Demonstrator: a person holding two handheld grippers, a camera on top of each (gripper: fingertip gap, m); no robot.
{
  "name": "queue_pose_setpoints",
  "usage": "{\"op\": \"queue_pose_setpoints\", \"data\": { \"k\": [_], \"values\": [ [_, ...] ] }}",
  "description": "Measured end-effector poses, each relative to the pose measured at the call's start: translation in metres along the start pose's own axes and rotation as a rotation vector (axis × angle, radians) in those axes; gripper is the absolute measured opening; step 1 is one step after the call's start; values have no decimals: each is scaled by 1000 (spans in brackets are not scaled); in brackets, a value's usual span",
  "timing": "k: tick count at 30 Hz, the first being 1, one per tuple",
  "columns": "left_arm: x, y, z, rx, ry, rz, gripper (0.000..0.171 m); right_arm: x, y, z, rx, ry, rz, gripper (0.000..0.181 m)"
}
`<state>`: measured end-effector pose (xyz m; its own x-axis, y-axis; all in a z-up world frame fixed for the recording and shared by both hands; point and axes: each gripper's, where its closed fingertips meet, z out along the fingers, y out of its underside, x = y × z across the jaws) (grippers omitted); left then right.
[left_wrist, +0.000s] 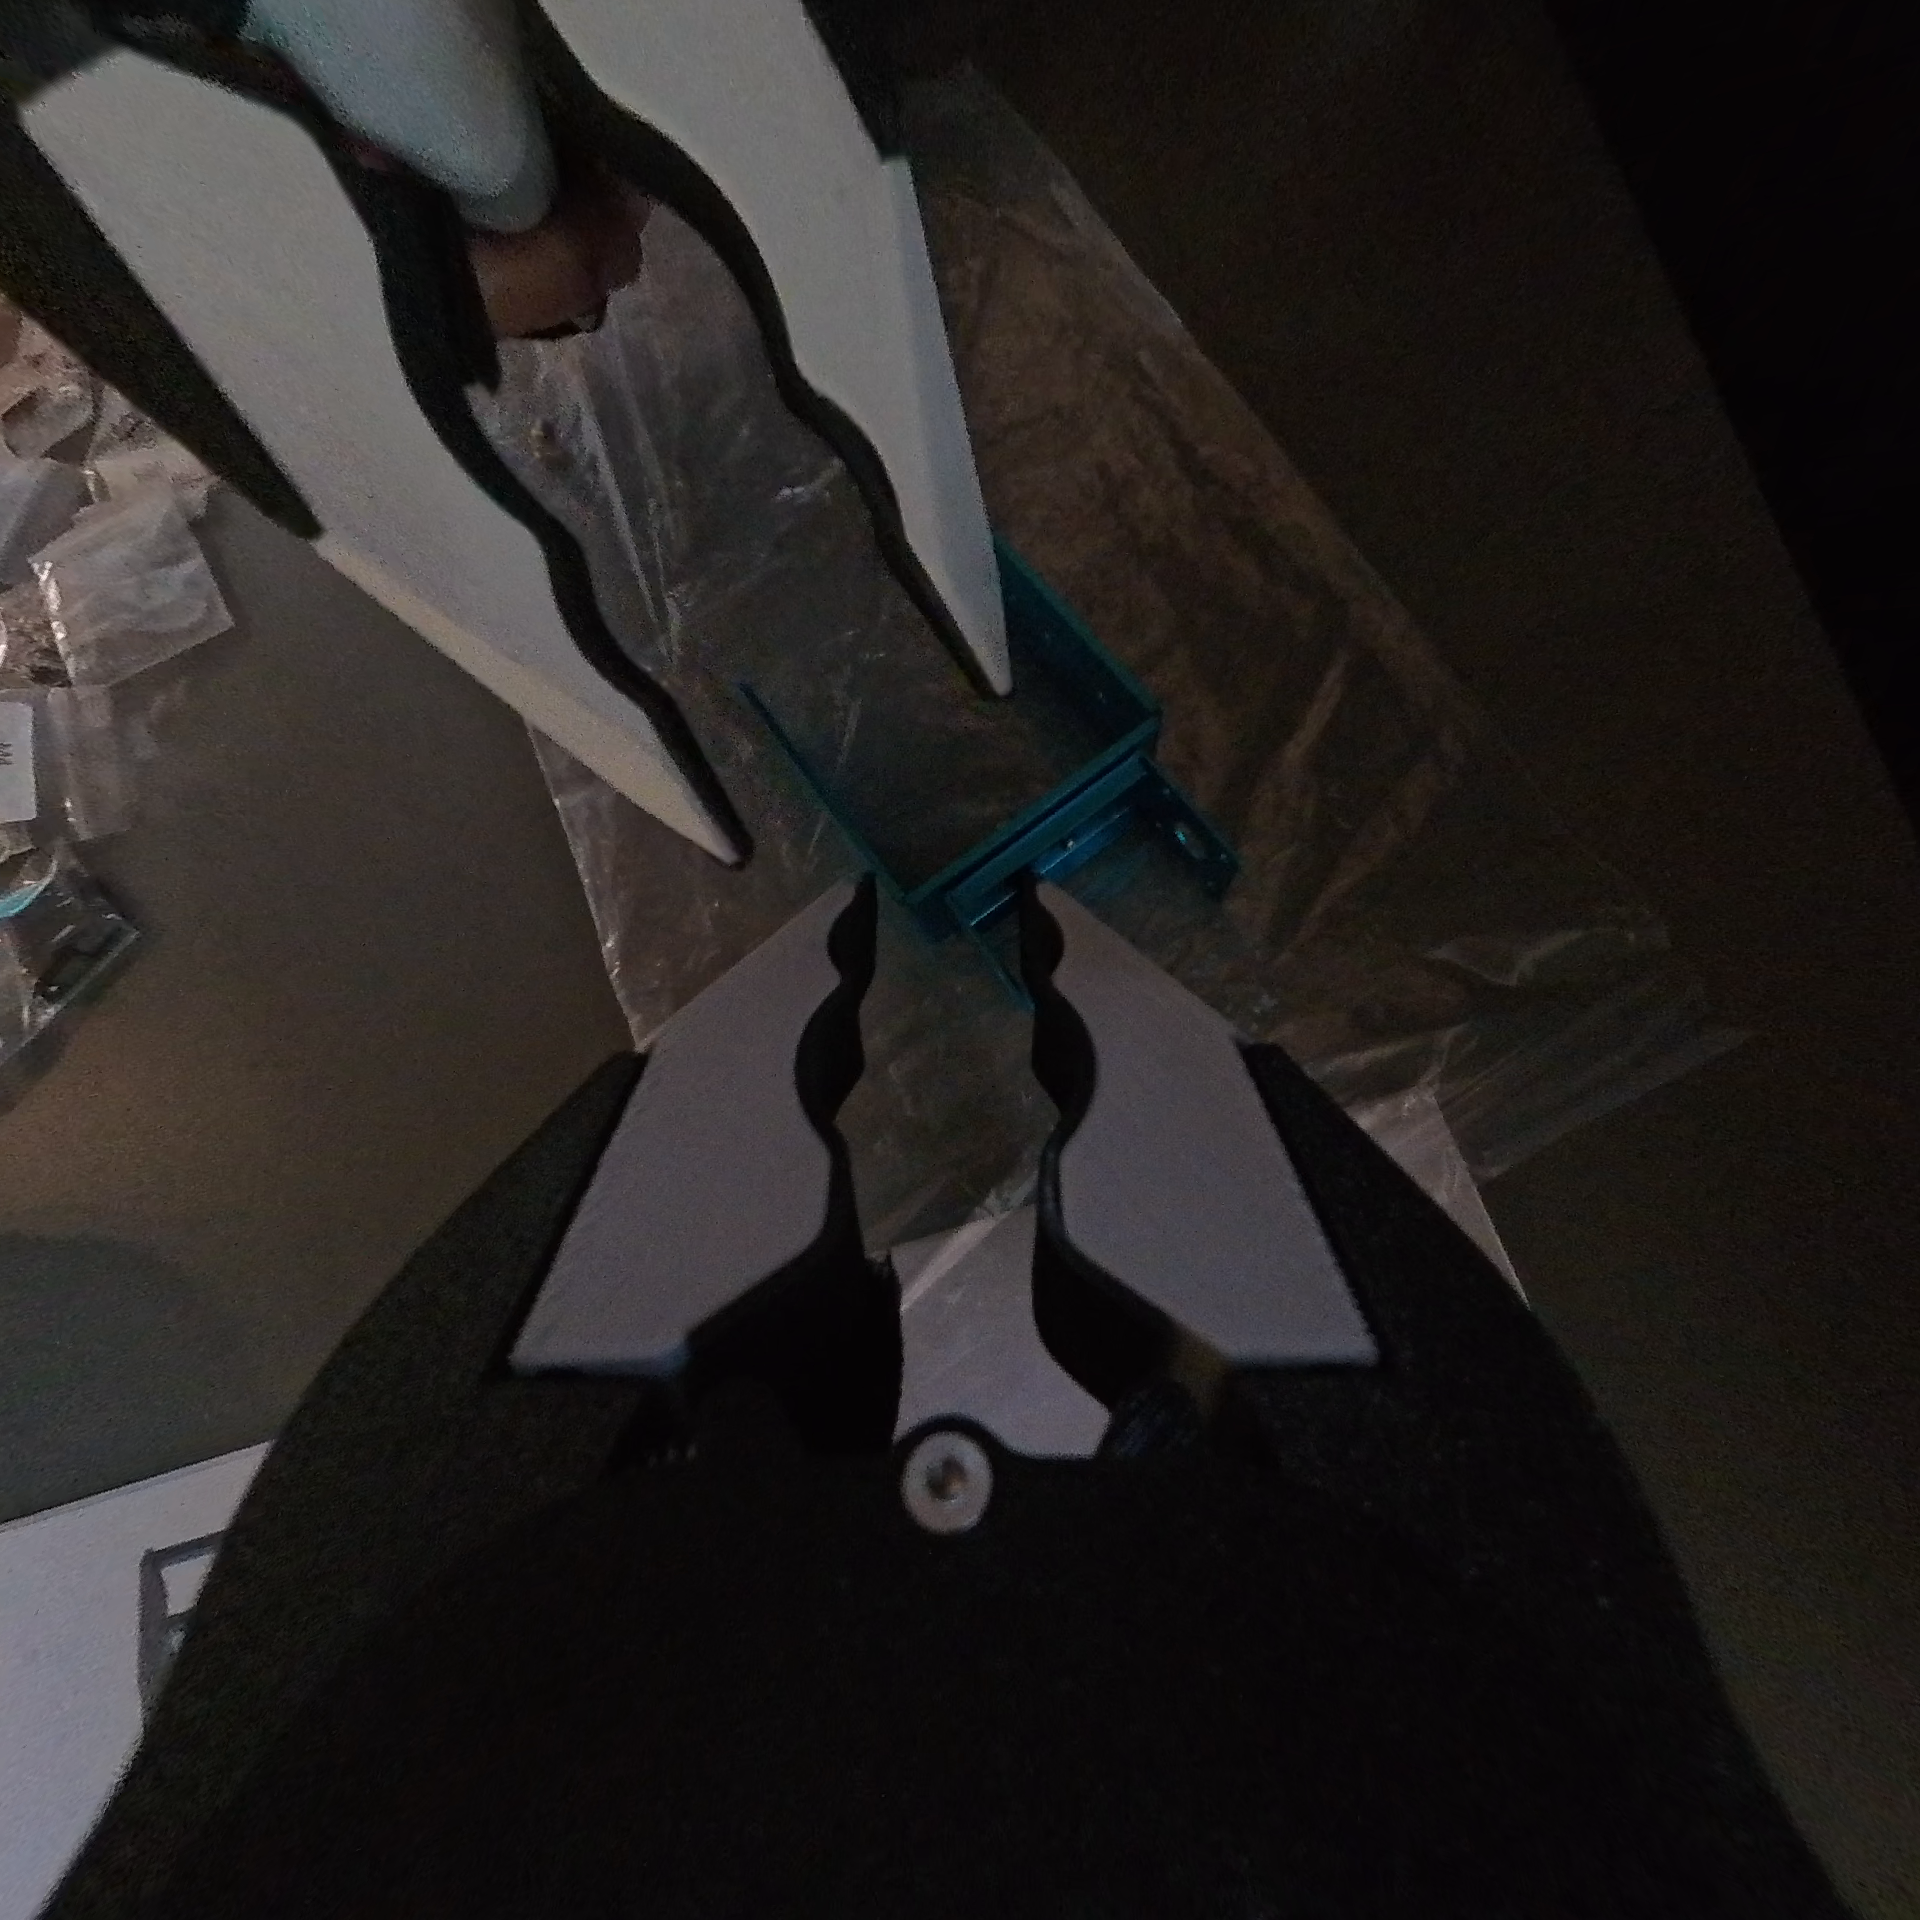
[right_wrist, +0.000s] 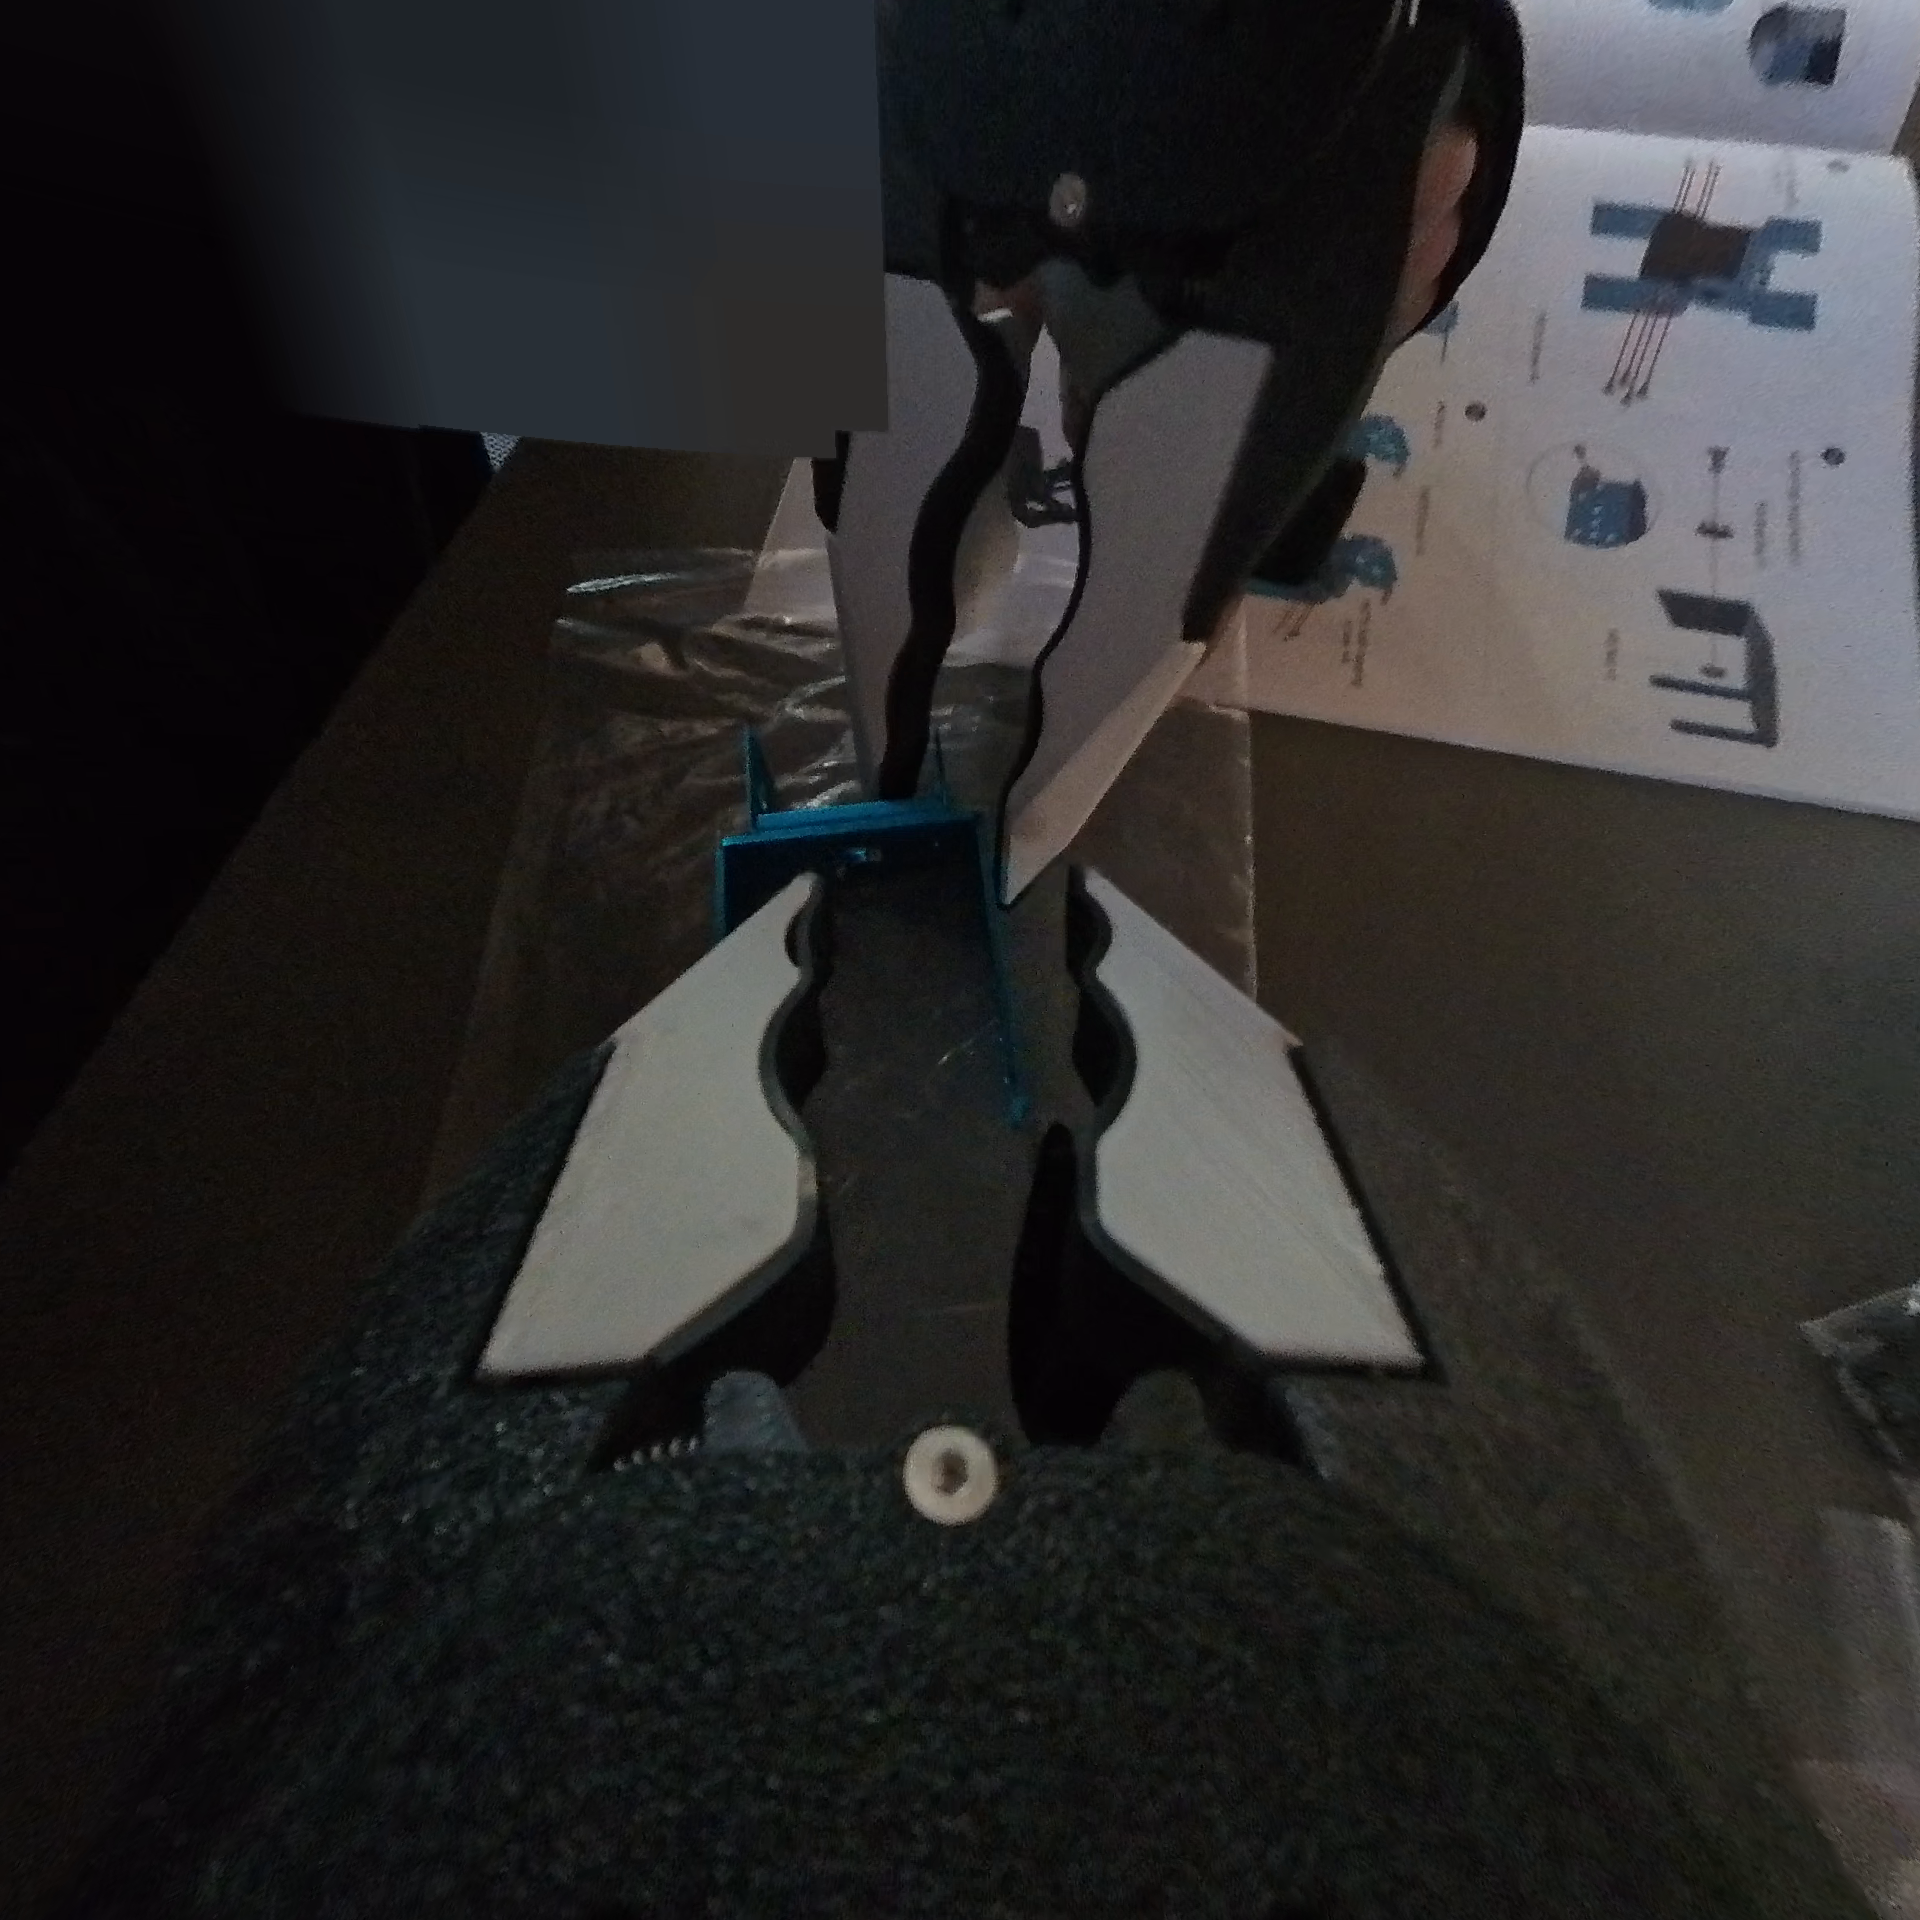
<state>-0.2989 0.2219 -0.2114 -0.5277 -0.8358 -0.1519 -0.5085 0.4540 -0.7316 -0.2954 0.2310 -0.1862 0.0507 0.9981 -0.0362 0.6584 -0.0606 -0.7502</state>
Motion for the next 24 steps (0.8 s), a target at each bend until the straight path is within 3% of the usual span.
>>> {"op": "queue_pose_setpoints", "data": {
  "k": [8, 24],
  "values": [
    [0, 0, 0, 0, 1, -3, 26, 3, 4, 16, -37, 66, -49, 43],
    [0, 0, 0, 0, -1, -1, 26, 4, 4, 18, -25, 55, -13, 44]
  ]
}}
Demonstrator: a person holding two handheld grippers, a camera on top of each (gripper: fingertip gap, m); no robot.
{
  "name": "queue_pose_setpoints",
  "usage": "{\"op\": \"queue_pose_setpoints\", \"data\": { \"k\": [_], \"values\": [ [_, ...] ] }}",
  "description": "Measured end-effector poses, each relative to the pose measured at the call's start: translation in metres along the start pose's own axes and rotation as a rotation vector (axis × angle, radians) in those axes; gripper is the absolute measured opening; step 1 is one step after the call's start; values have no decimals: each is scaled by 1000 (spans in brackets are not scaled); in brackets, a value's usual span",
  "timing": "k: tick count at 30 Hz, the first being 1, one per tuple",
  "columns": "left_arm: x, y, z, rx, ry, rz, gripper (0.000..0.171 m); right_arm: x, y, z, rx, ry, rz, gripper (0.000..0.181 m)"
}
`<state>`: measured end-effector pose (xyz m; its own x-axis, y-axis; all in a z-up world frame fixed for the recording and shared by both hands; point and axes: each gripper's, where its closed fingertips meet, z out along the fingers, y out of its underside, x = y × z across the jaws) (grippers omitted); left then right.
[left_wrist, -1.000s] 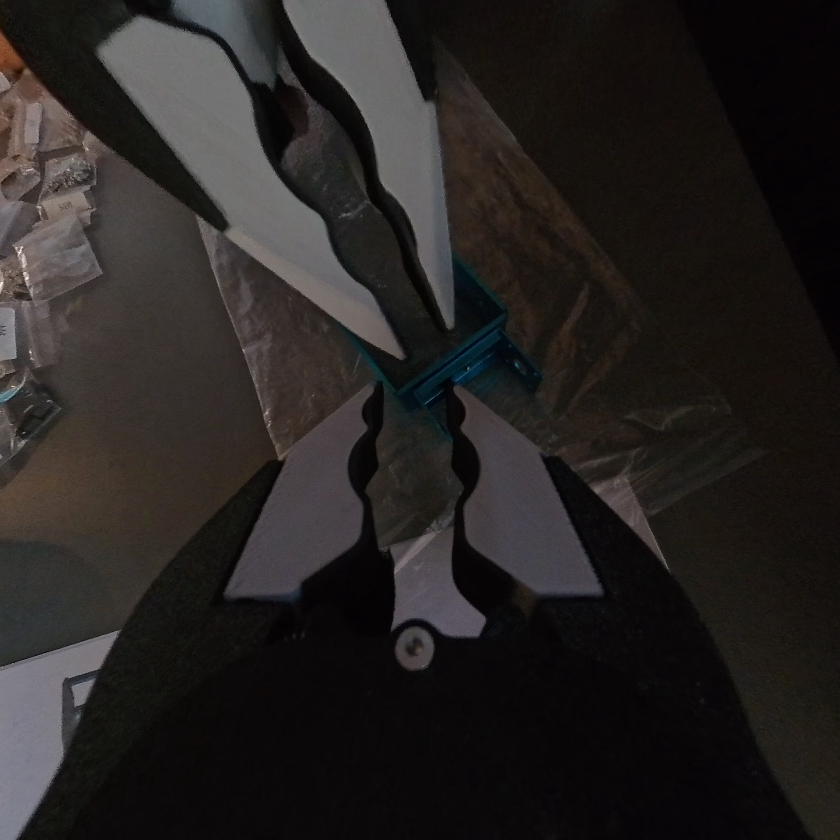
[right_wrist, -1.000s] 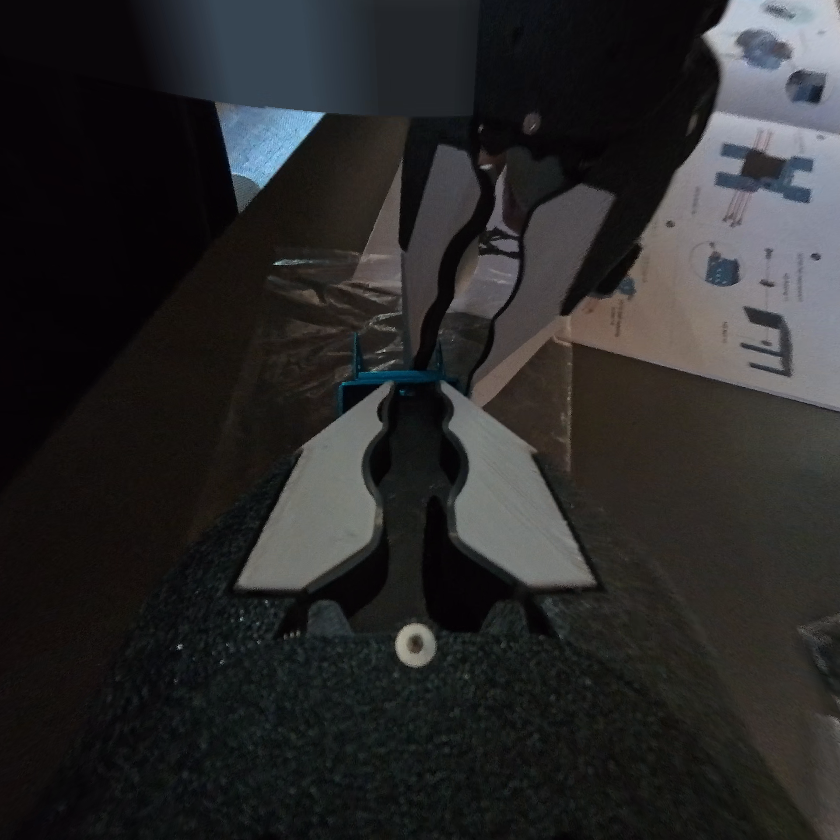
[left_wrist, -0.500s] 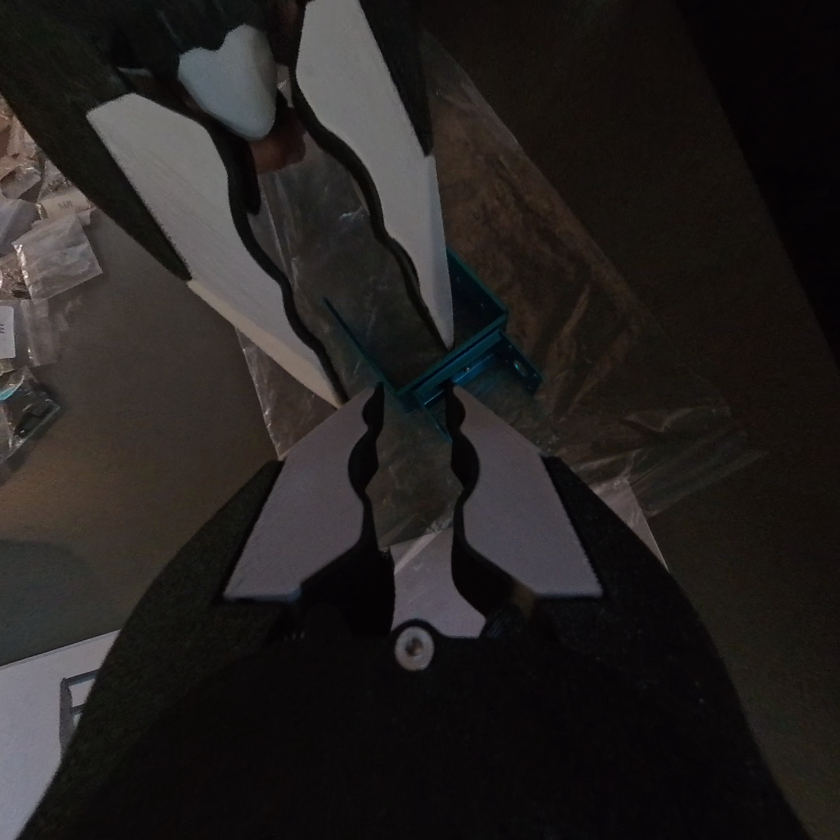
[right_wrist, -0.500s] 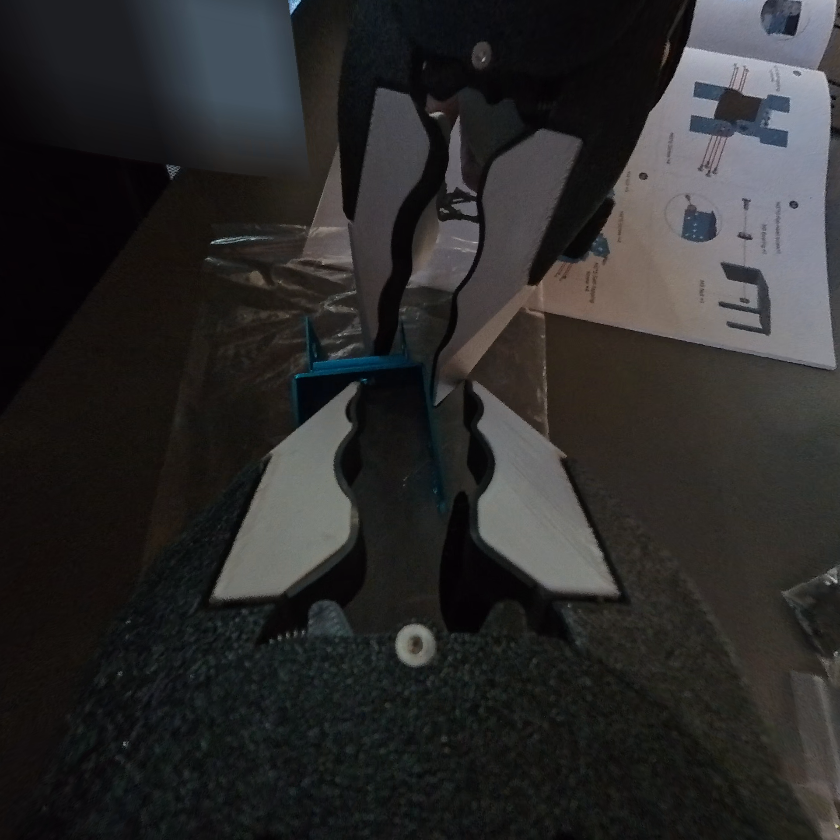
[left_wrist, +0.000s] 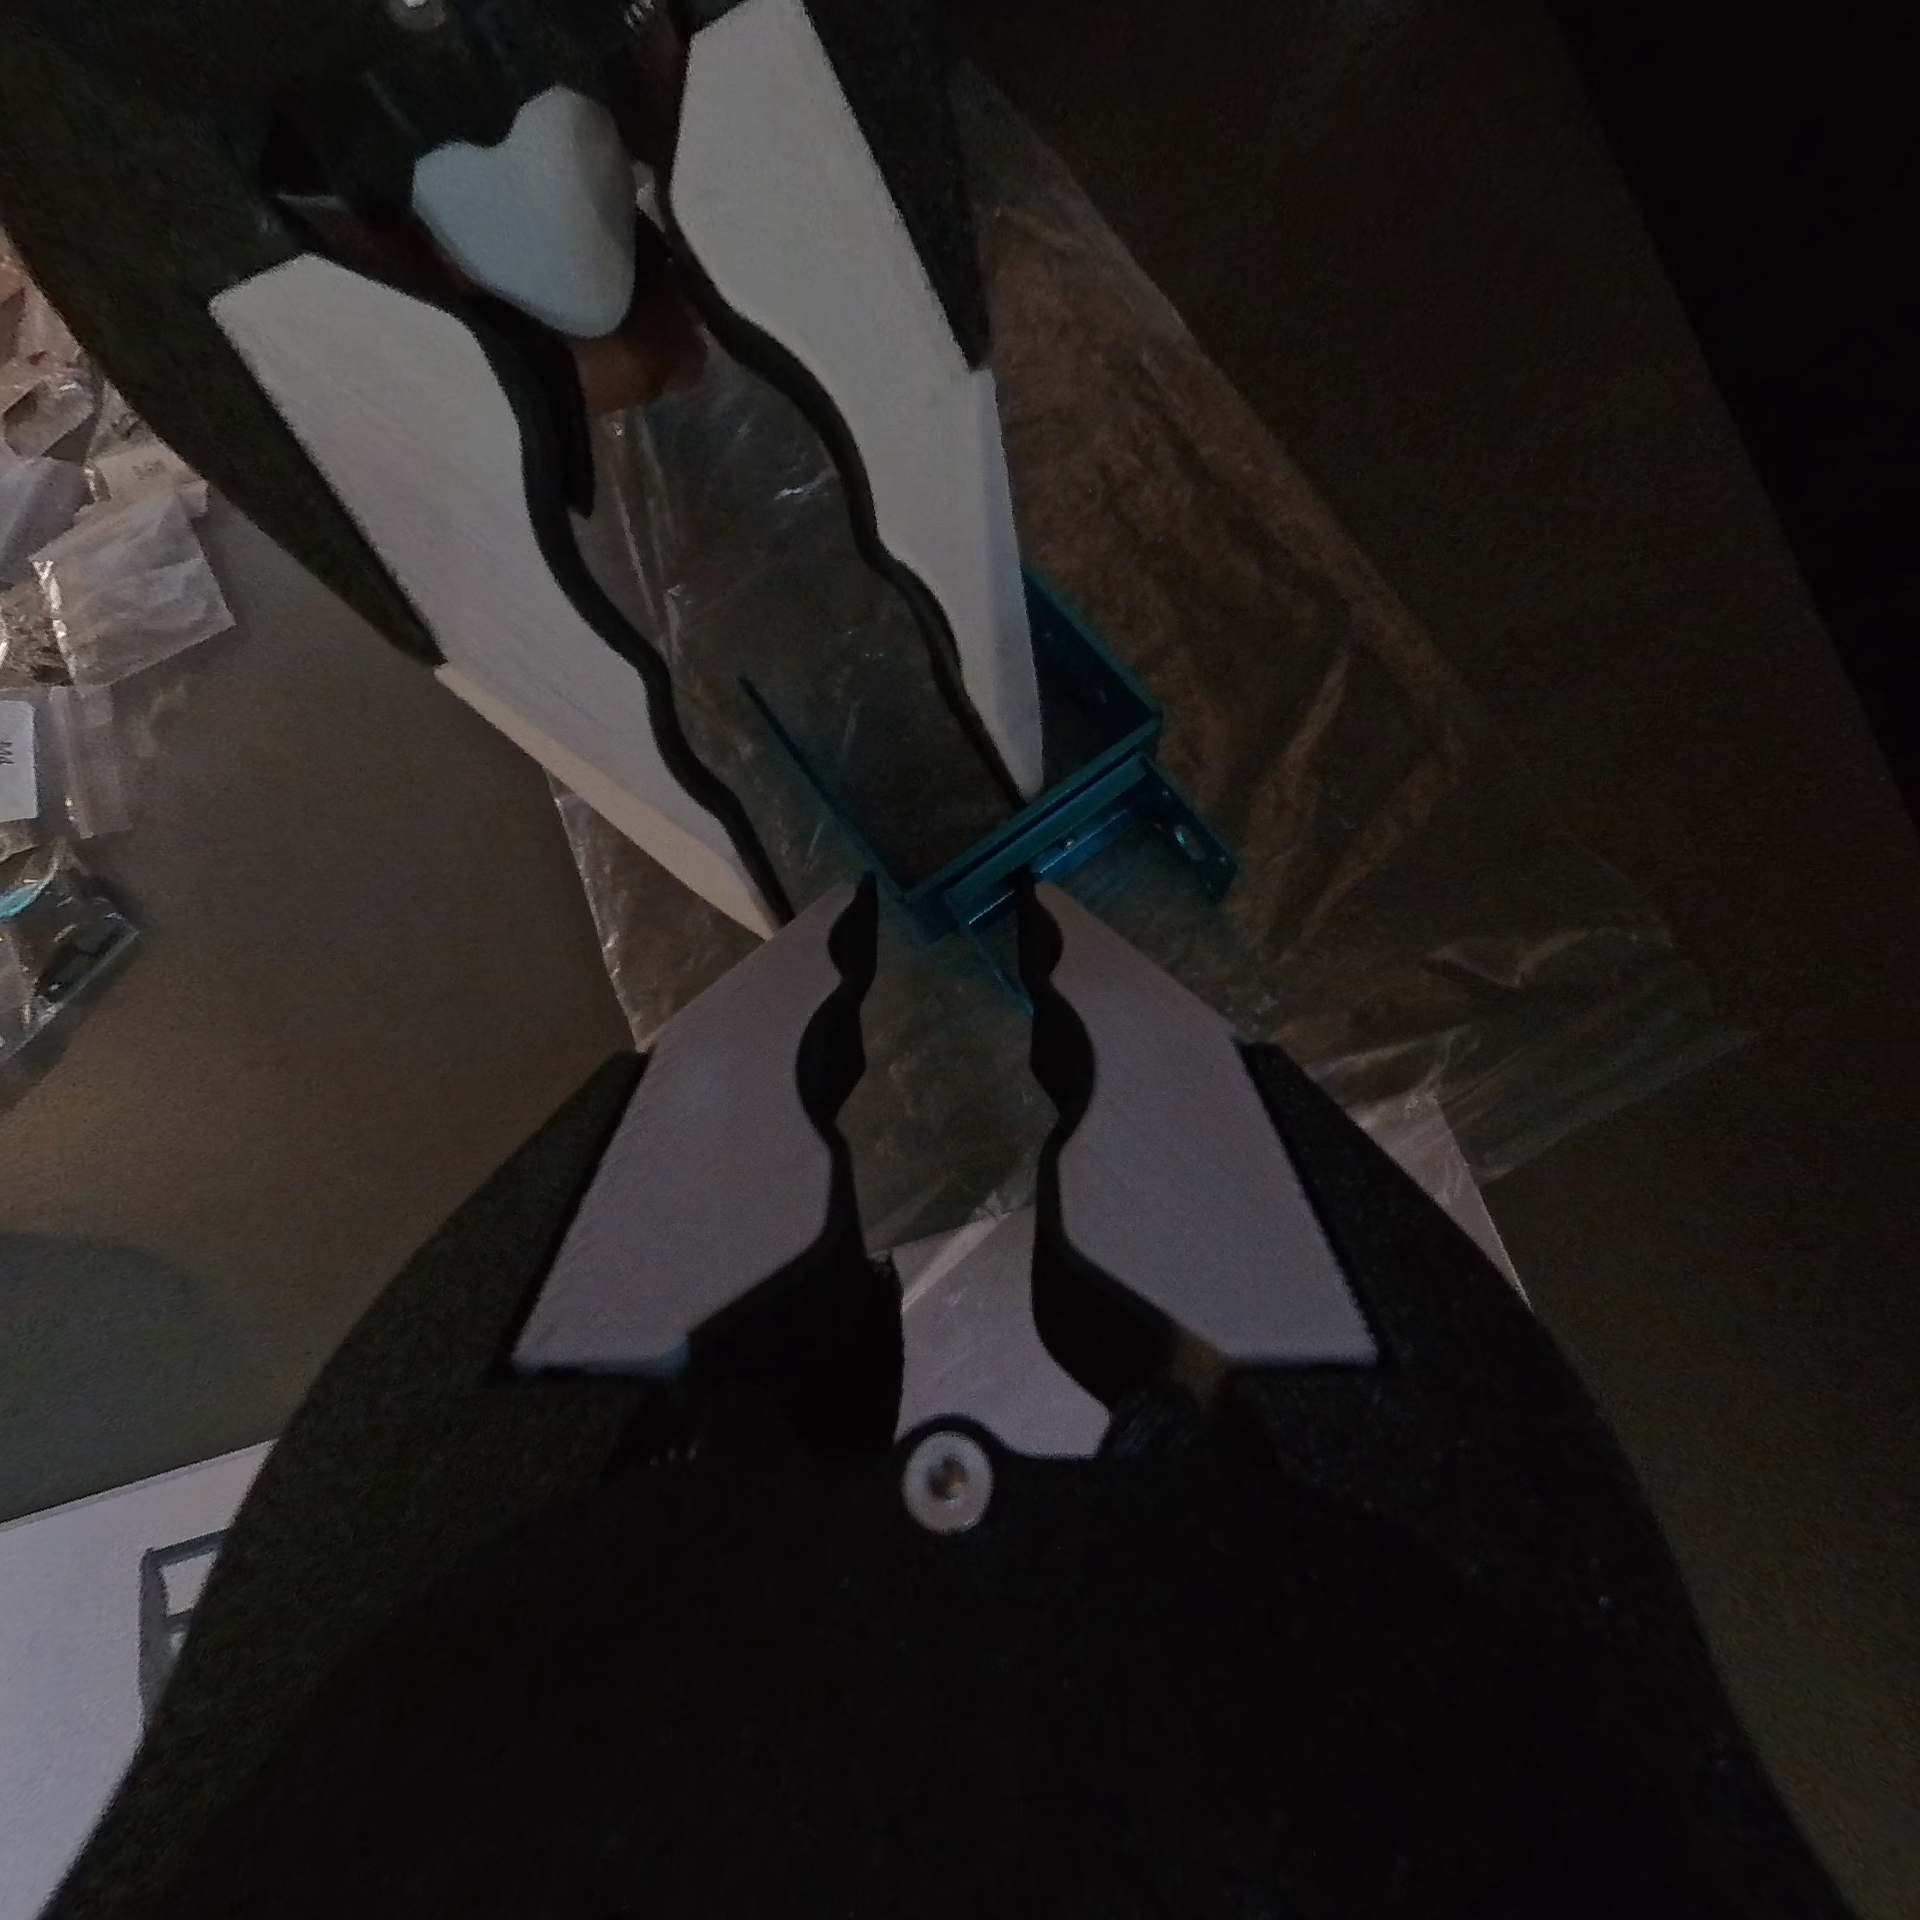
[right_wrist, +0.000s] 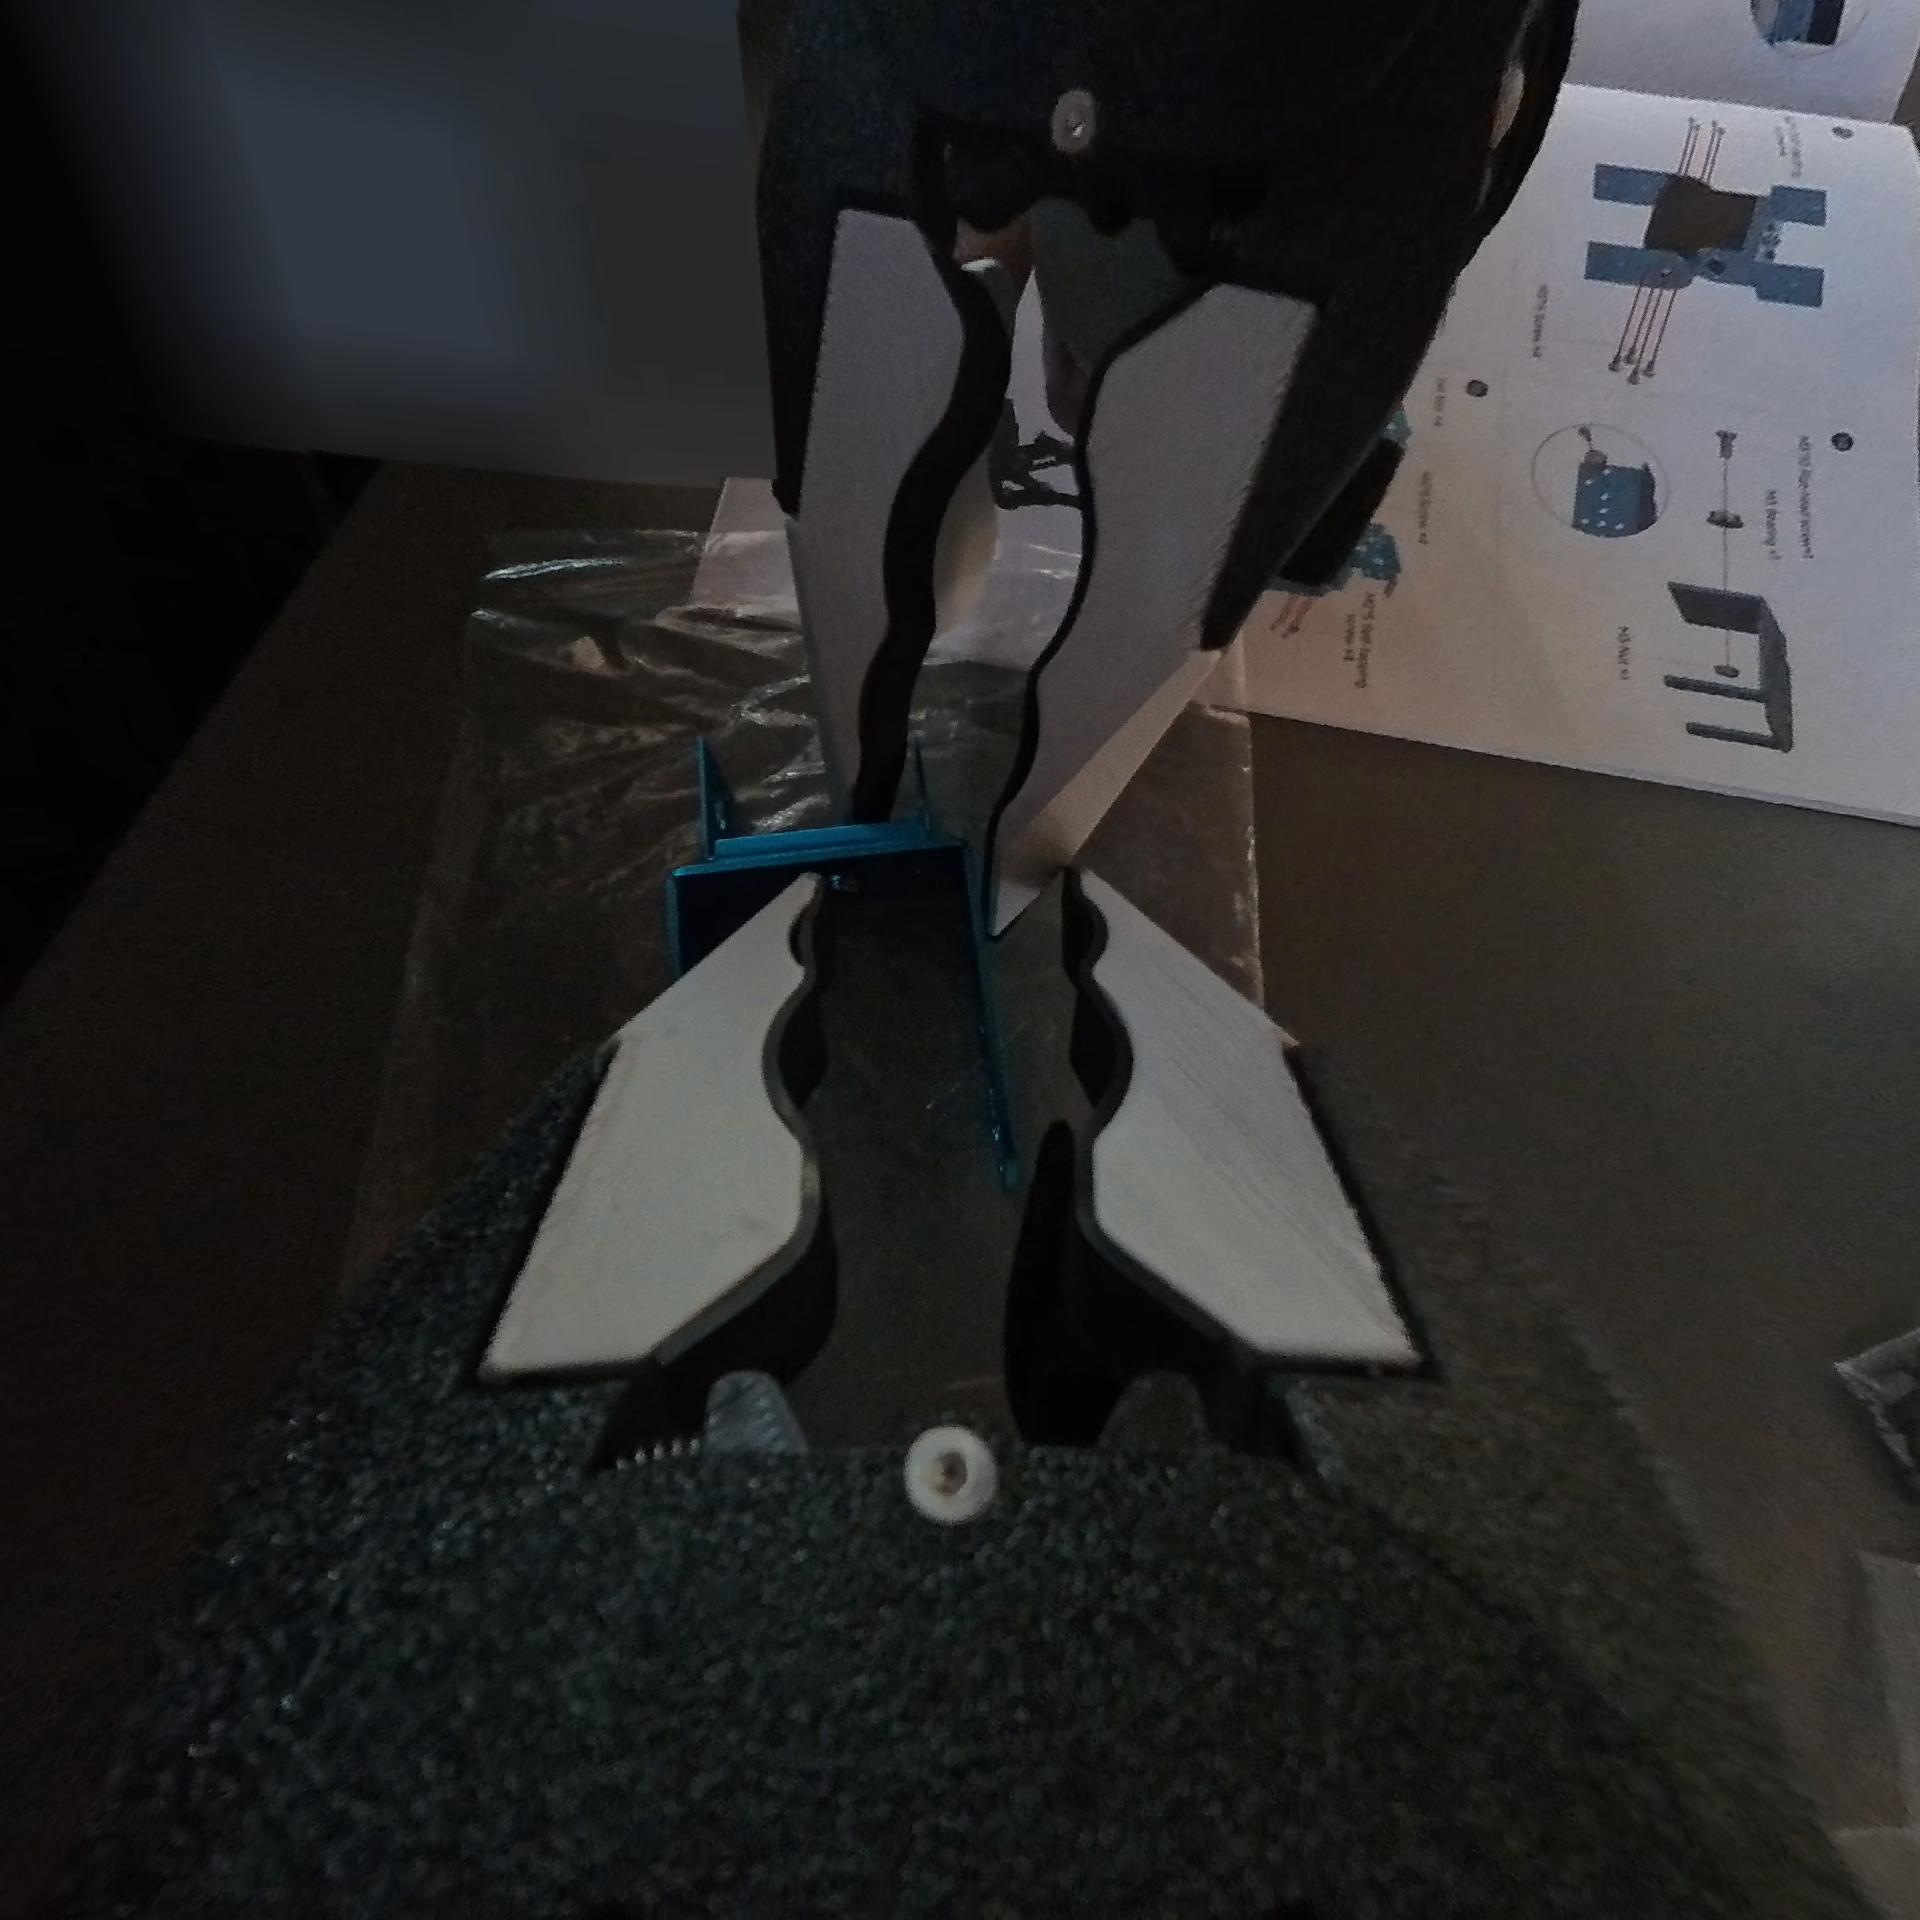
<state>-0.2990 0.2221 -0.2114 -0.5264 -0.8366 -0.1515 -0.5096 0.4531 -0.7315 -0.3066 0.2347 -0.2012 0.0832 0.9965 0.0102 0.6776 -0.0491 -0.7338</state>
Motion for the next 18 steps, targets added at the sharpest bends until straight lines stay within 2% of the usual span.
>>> {"op": "queue_pose_setpoints", "data": {
  "k": [18],
  "values": [
    [0, 0, 0, 1, 0, 1, 26, 0, 0, -1, 6, -25, 39, 40]
  ]
}}
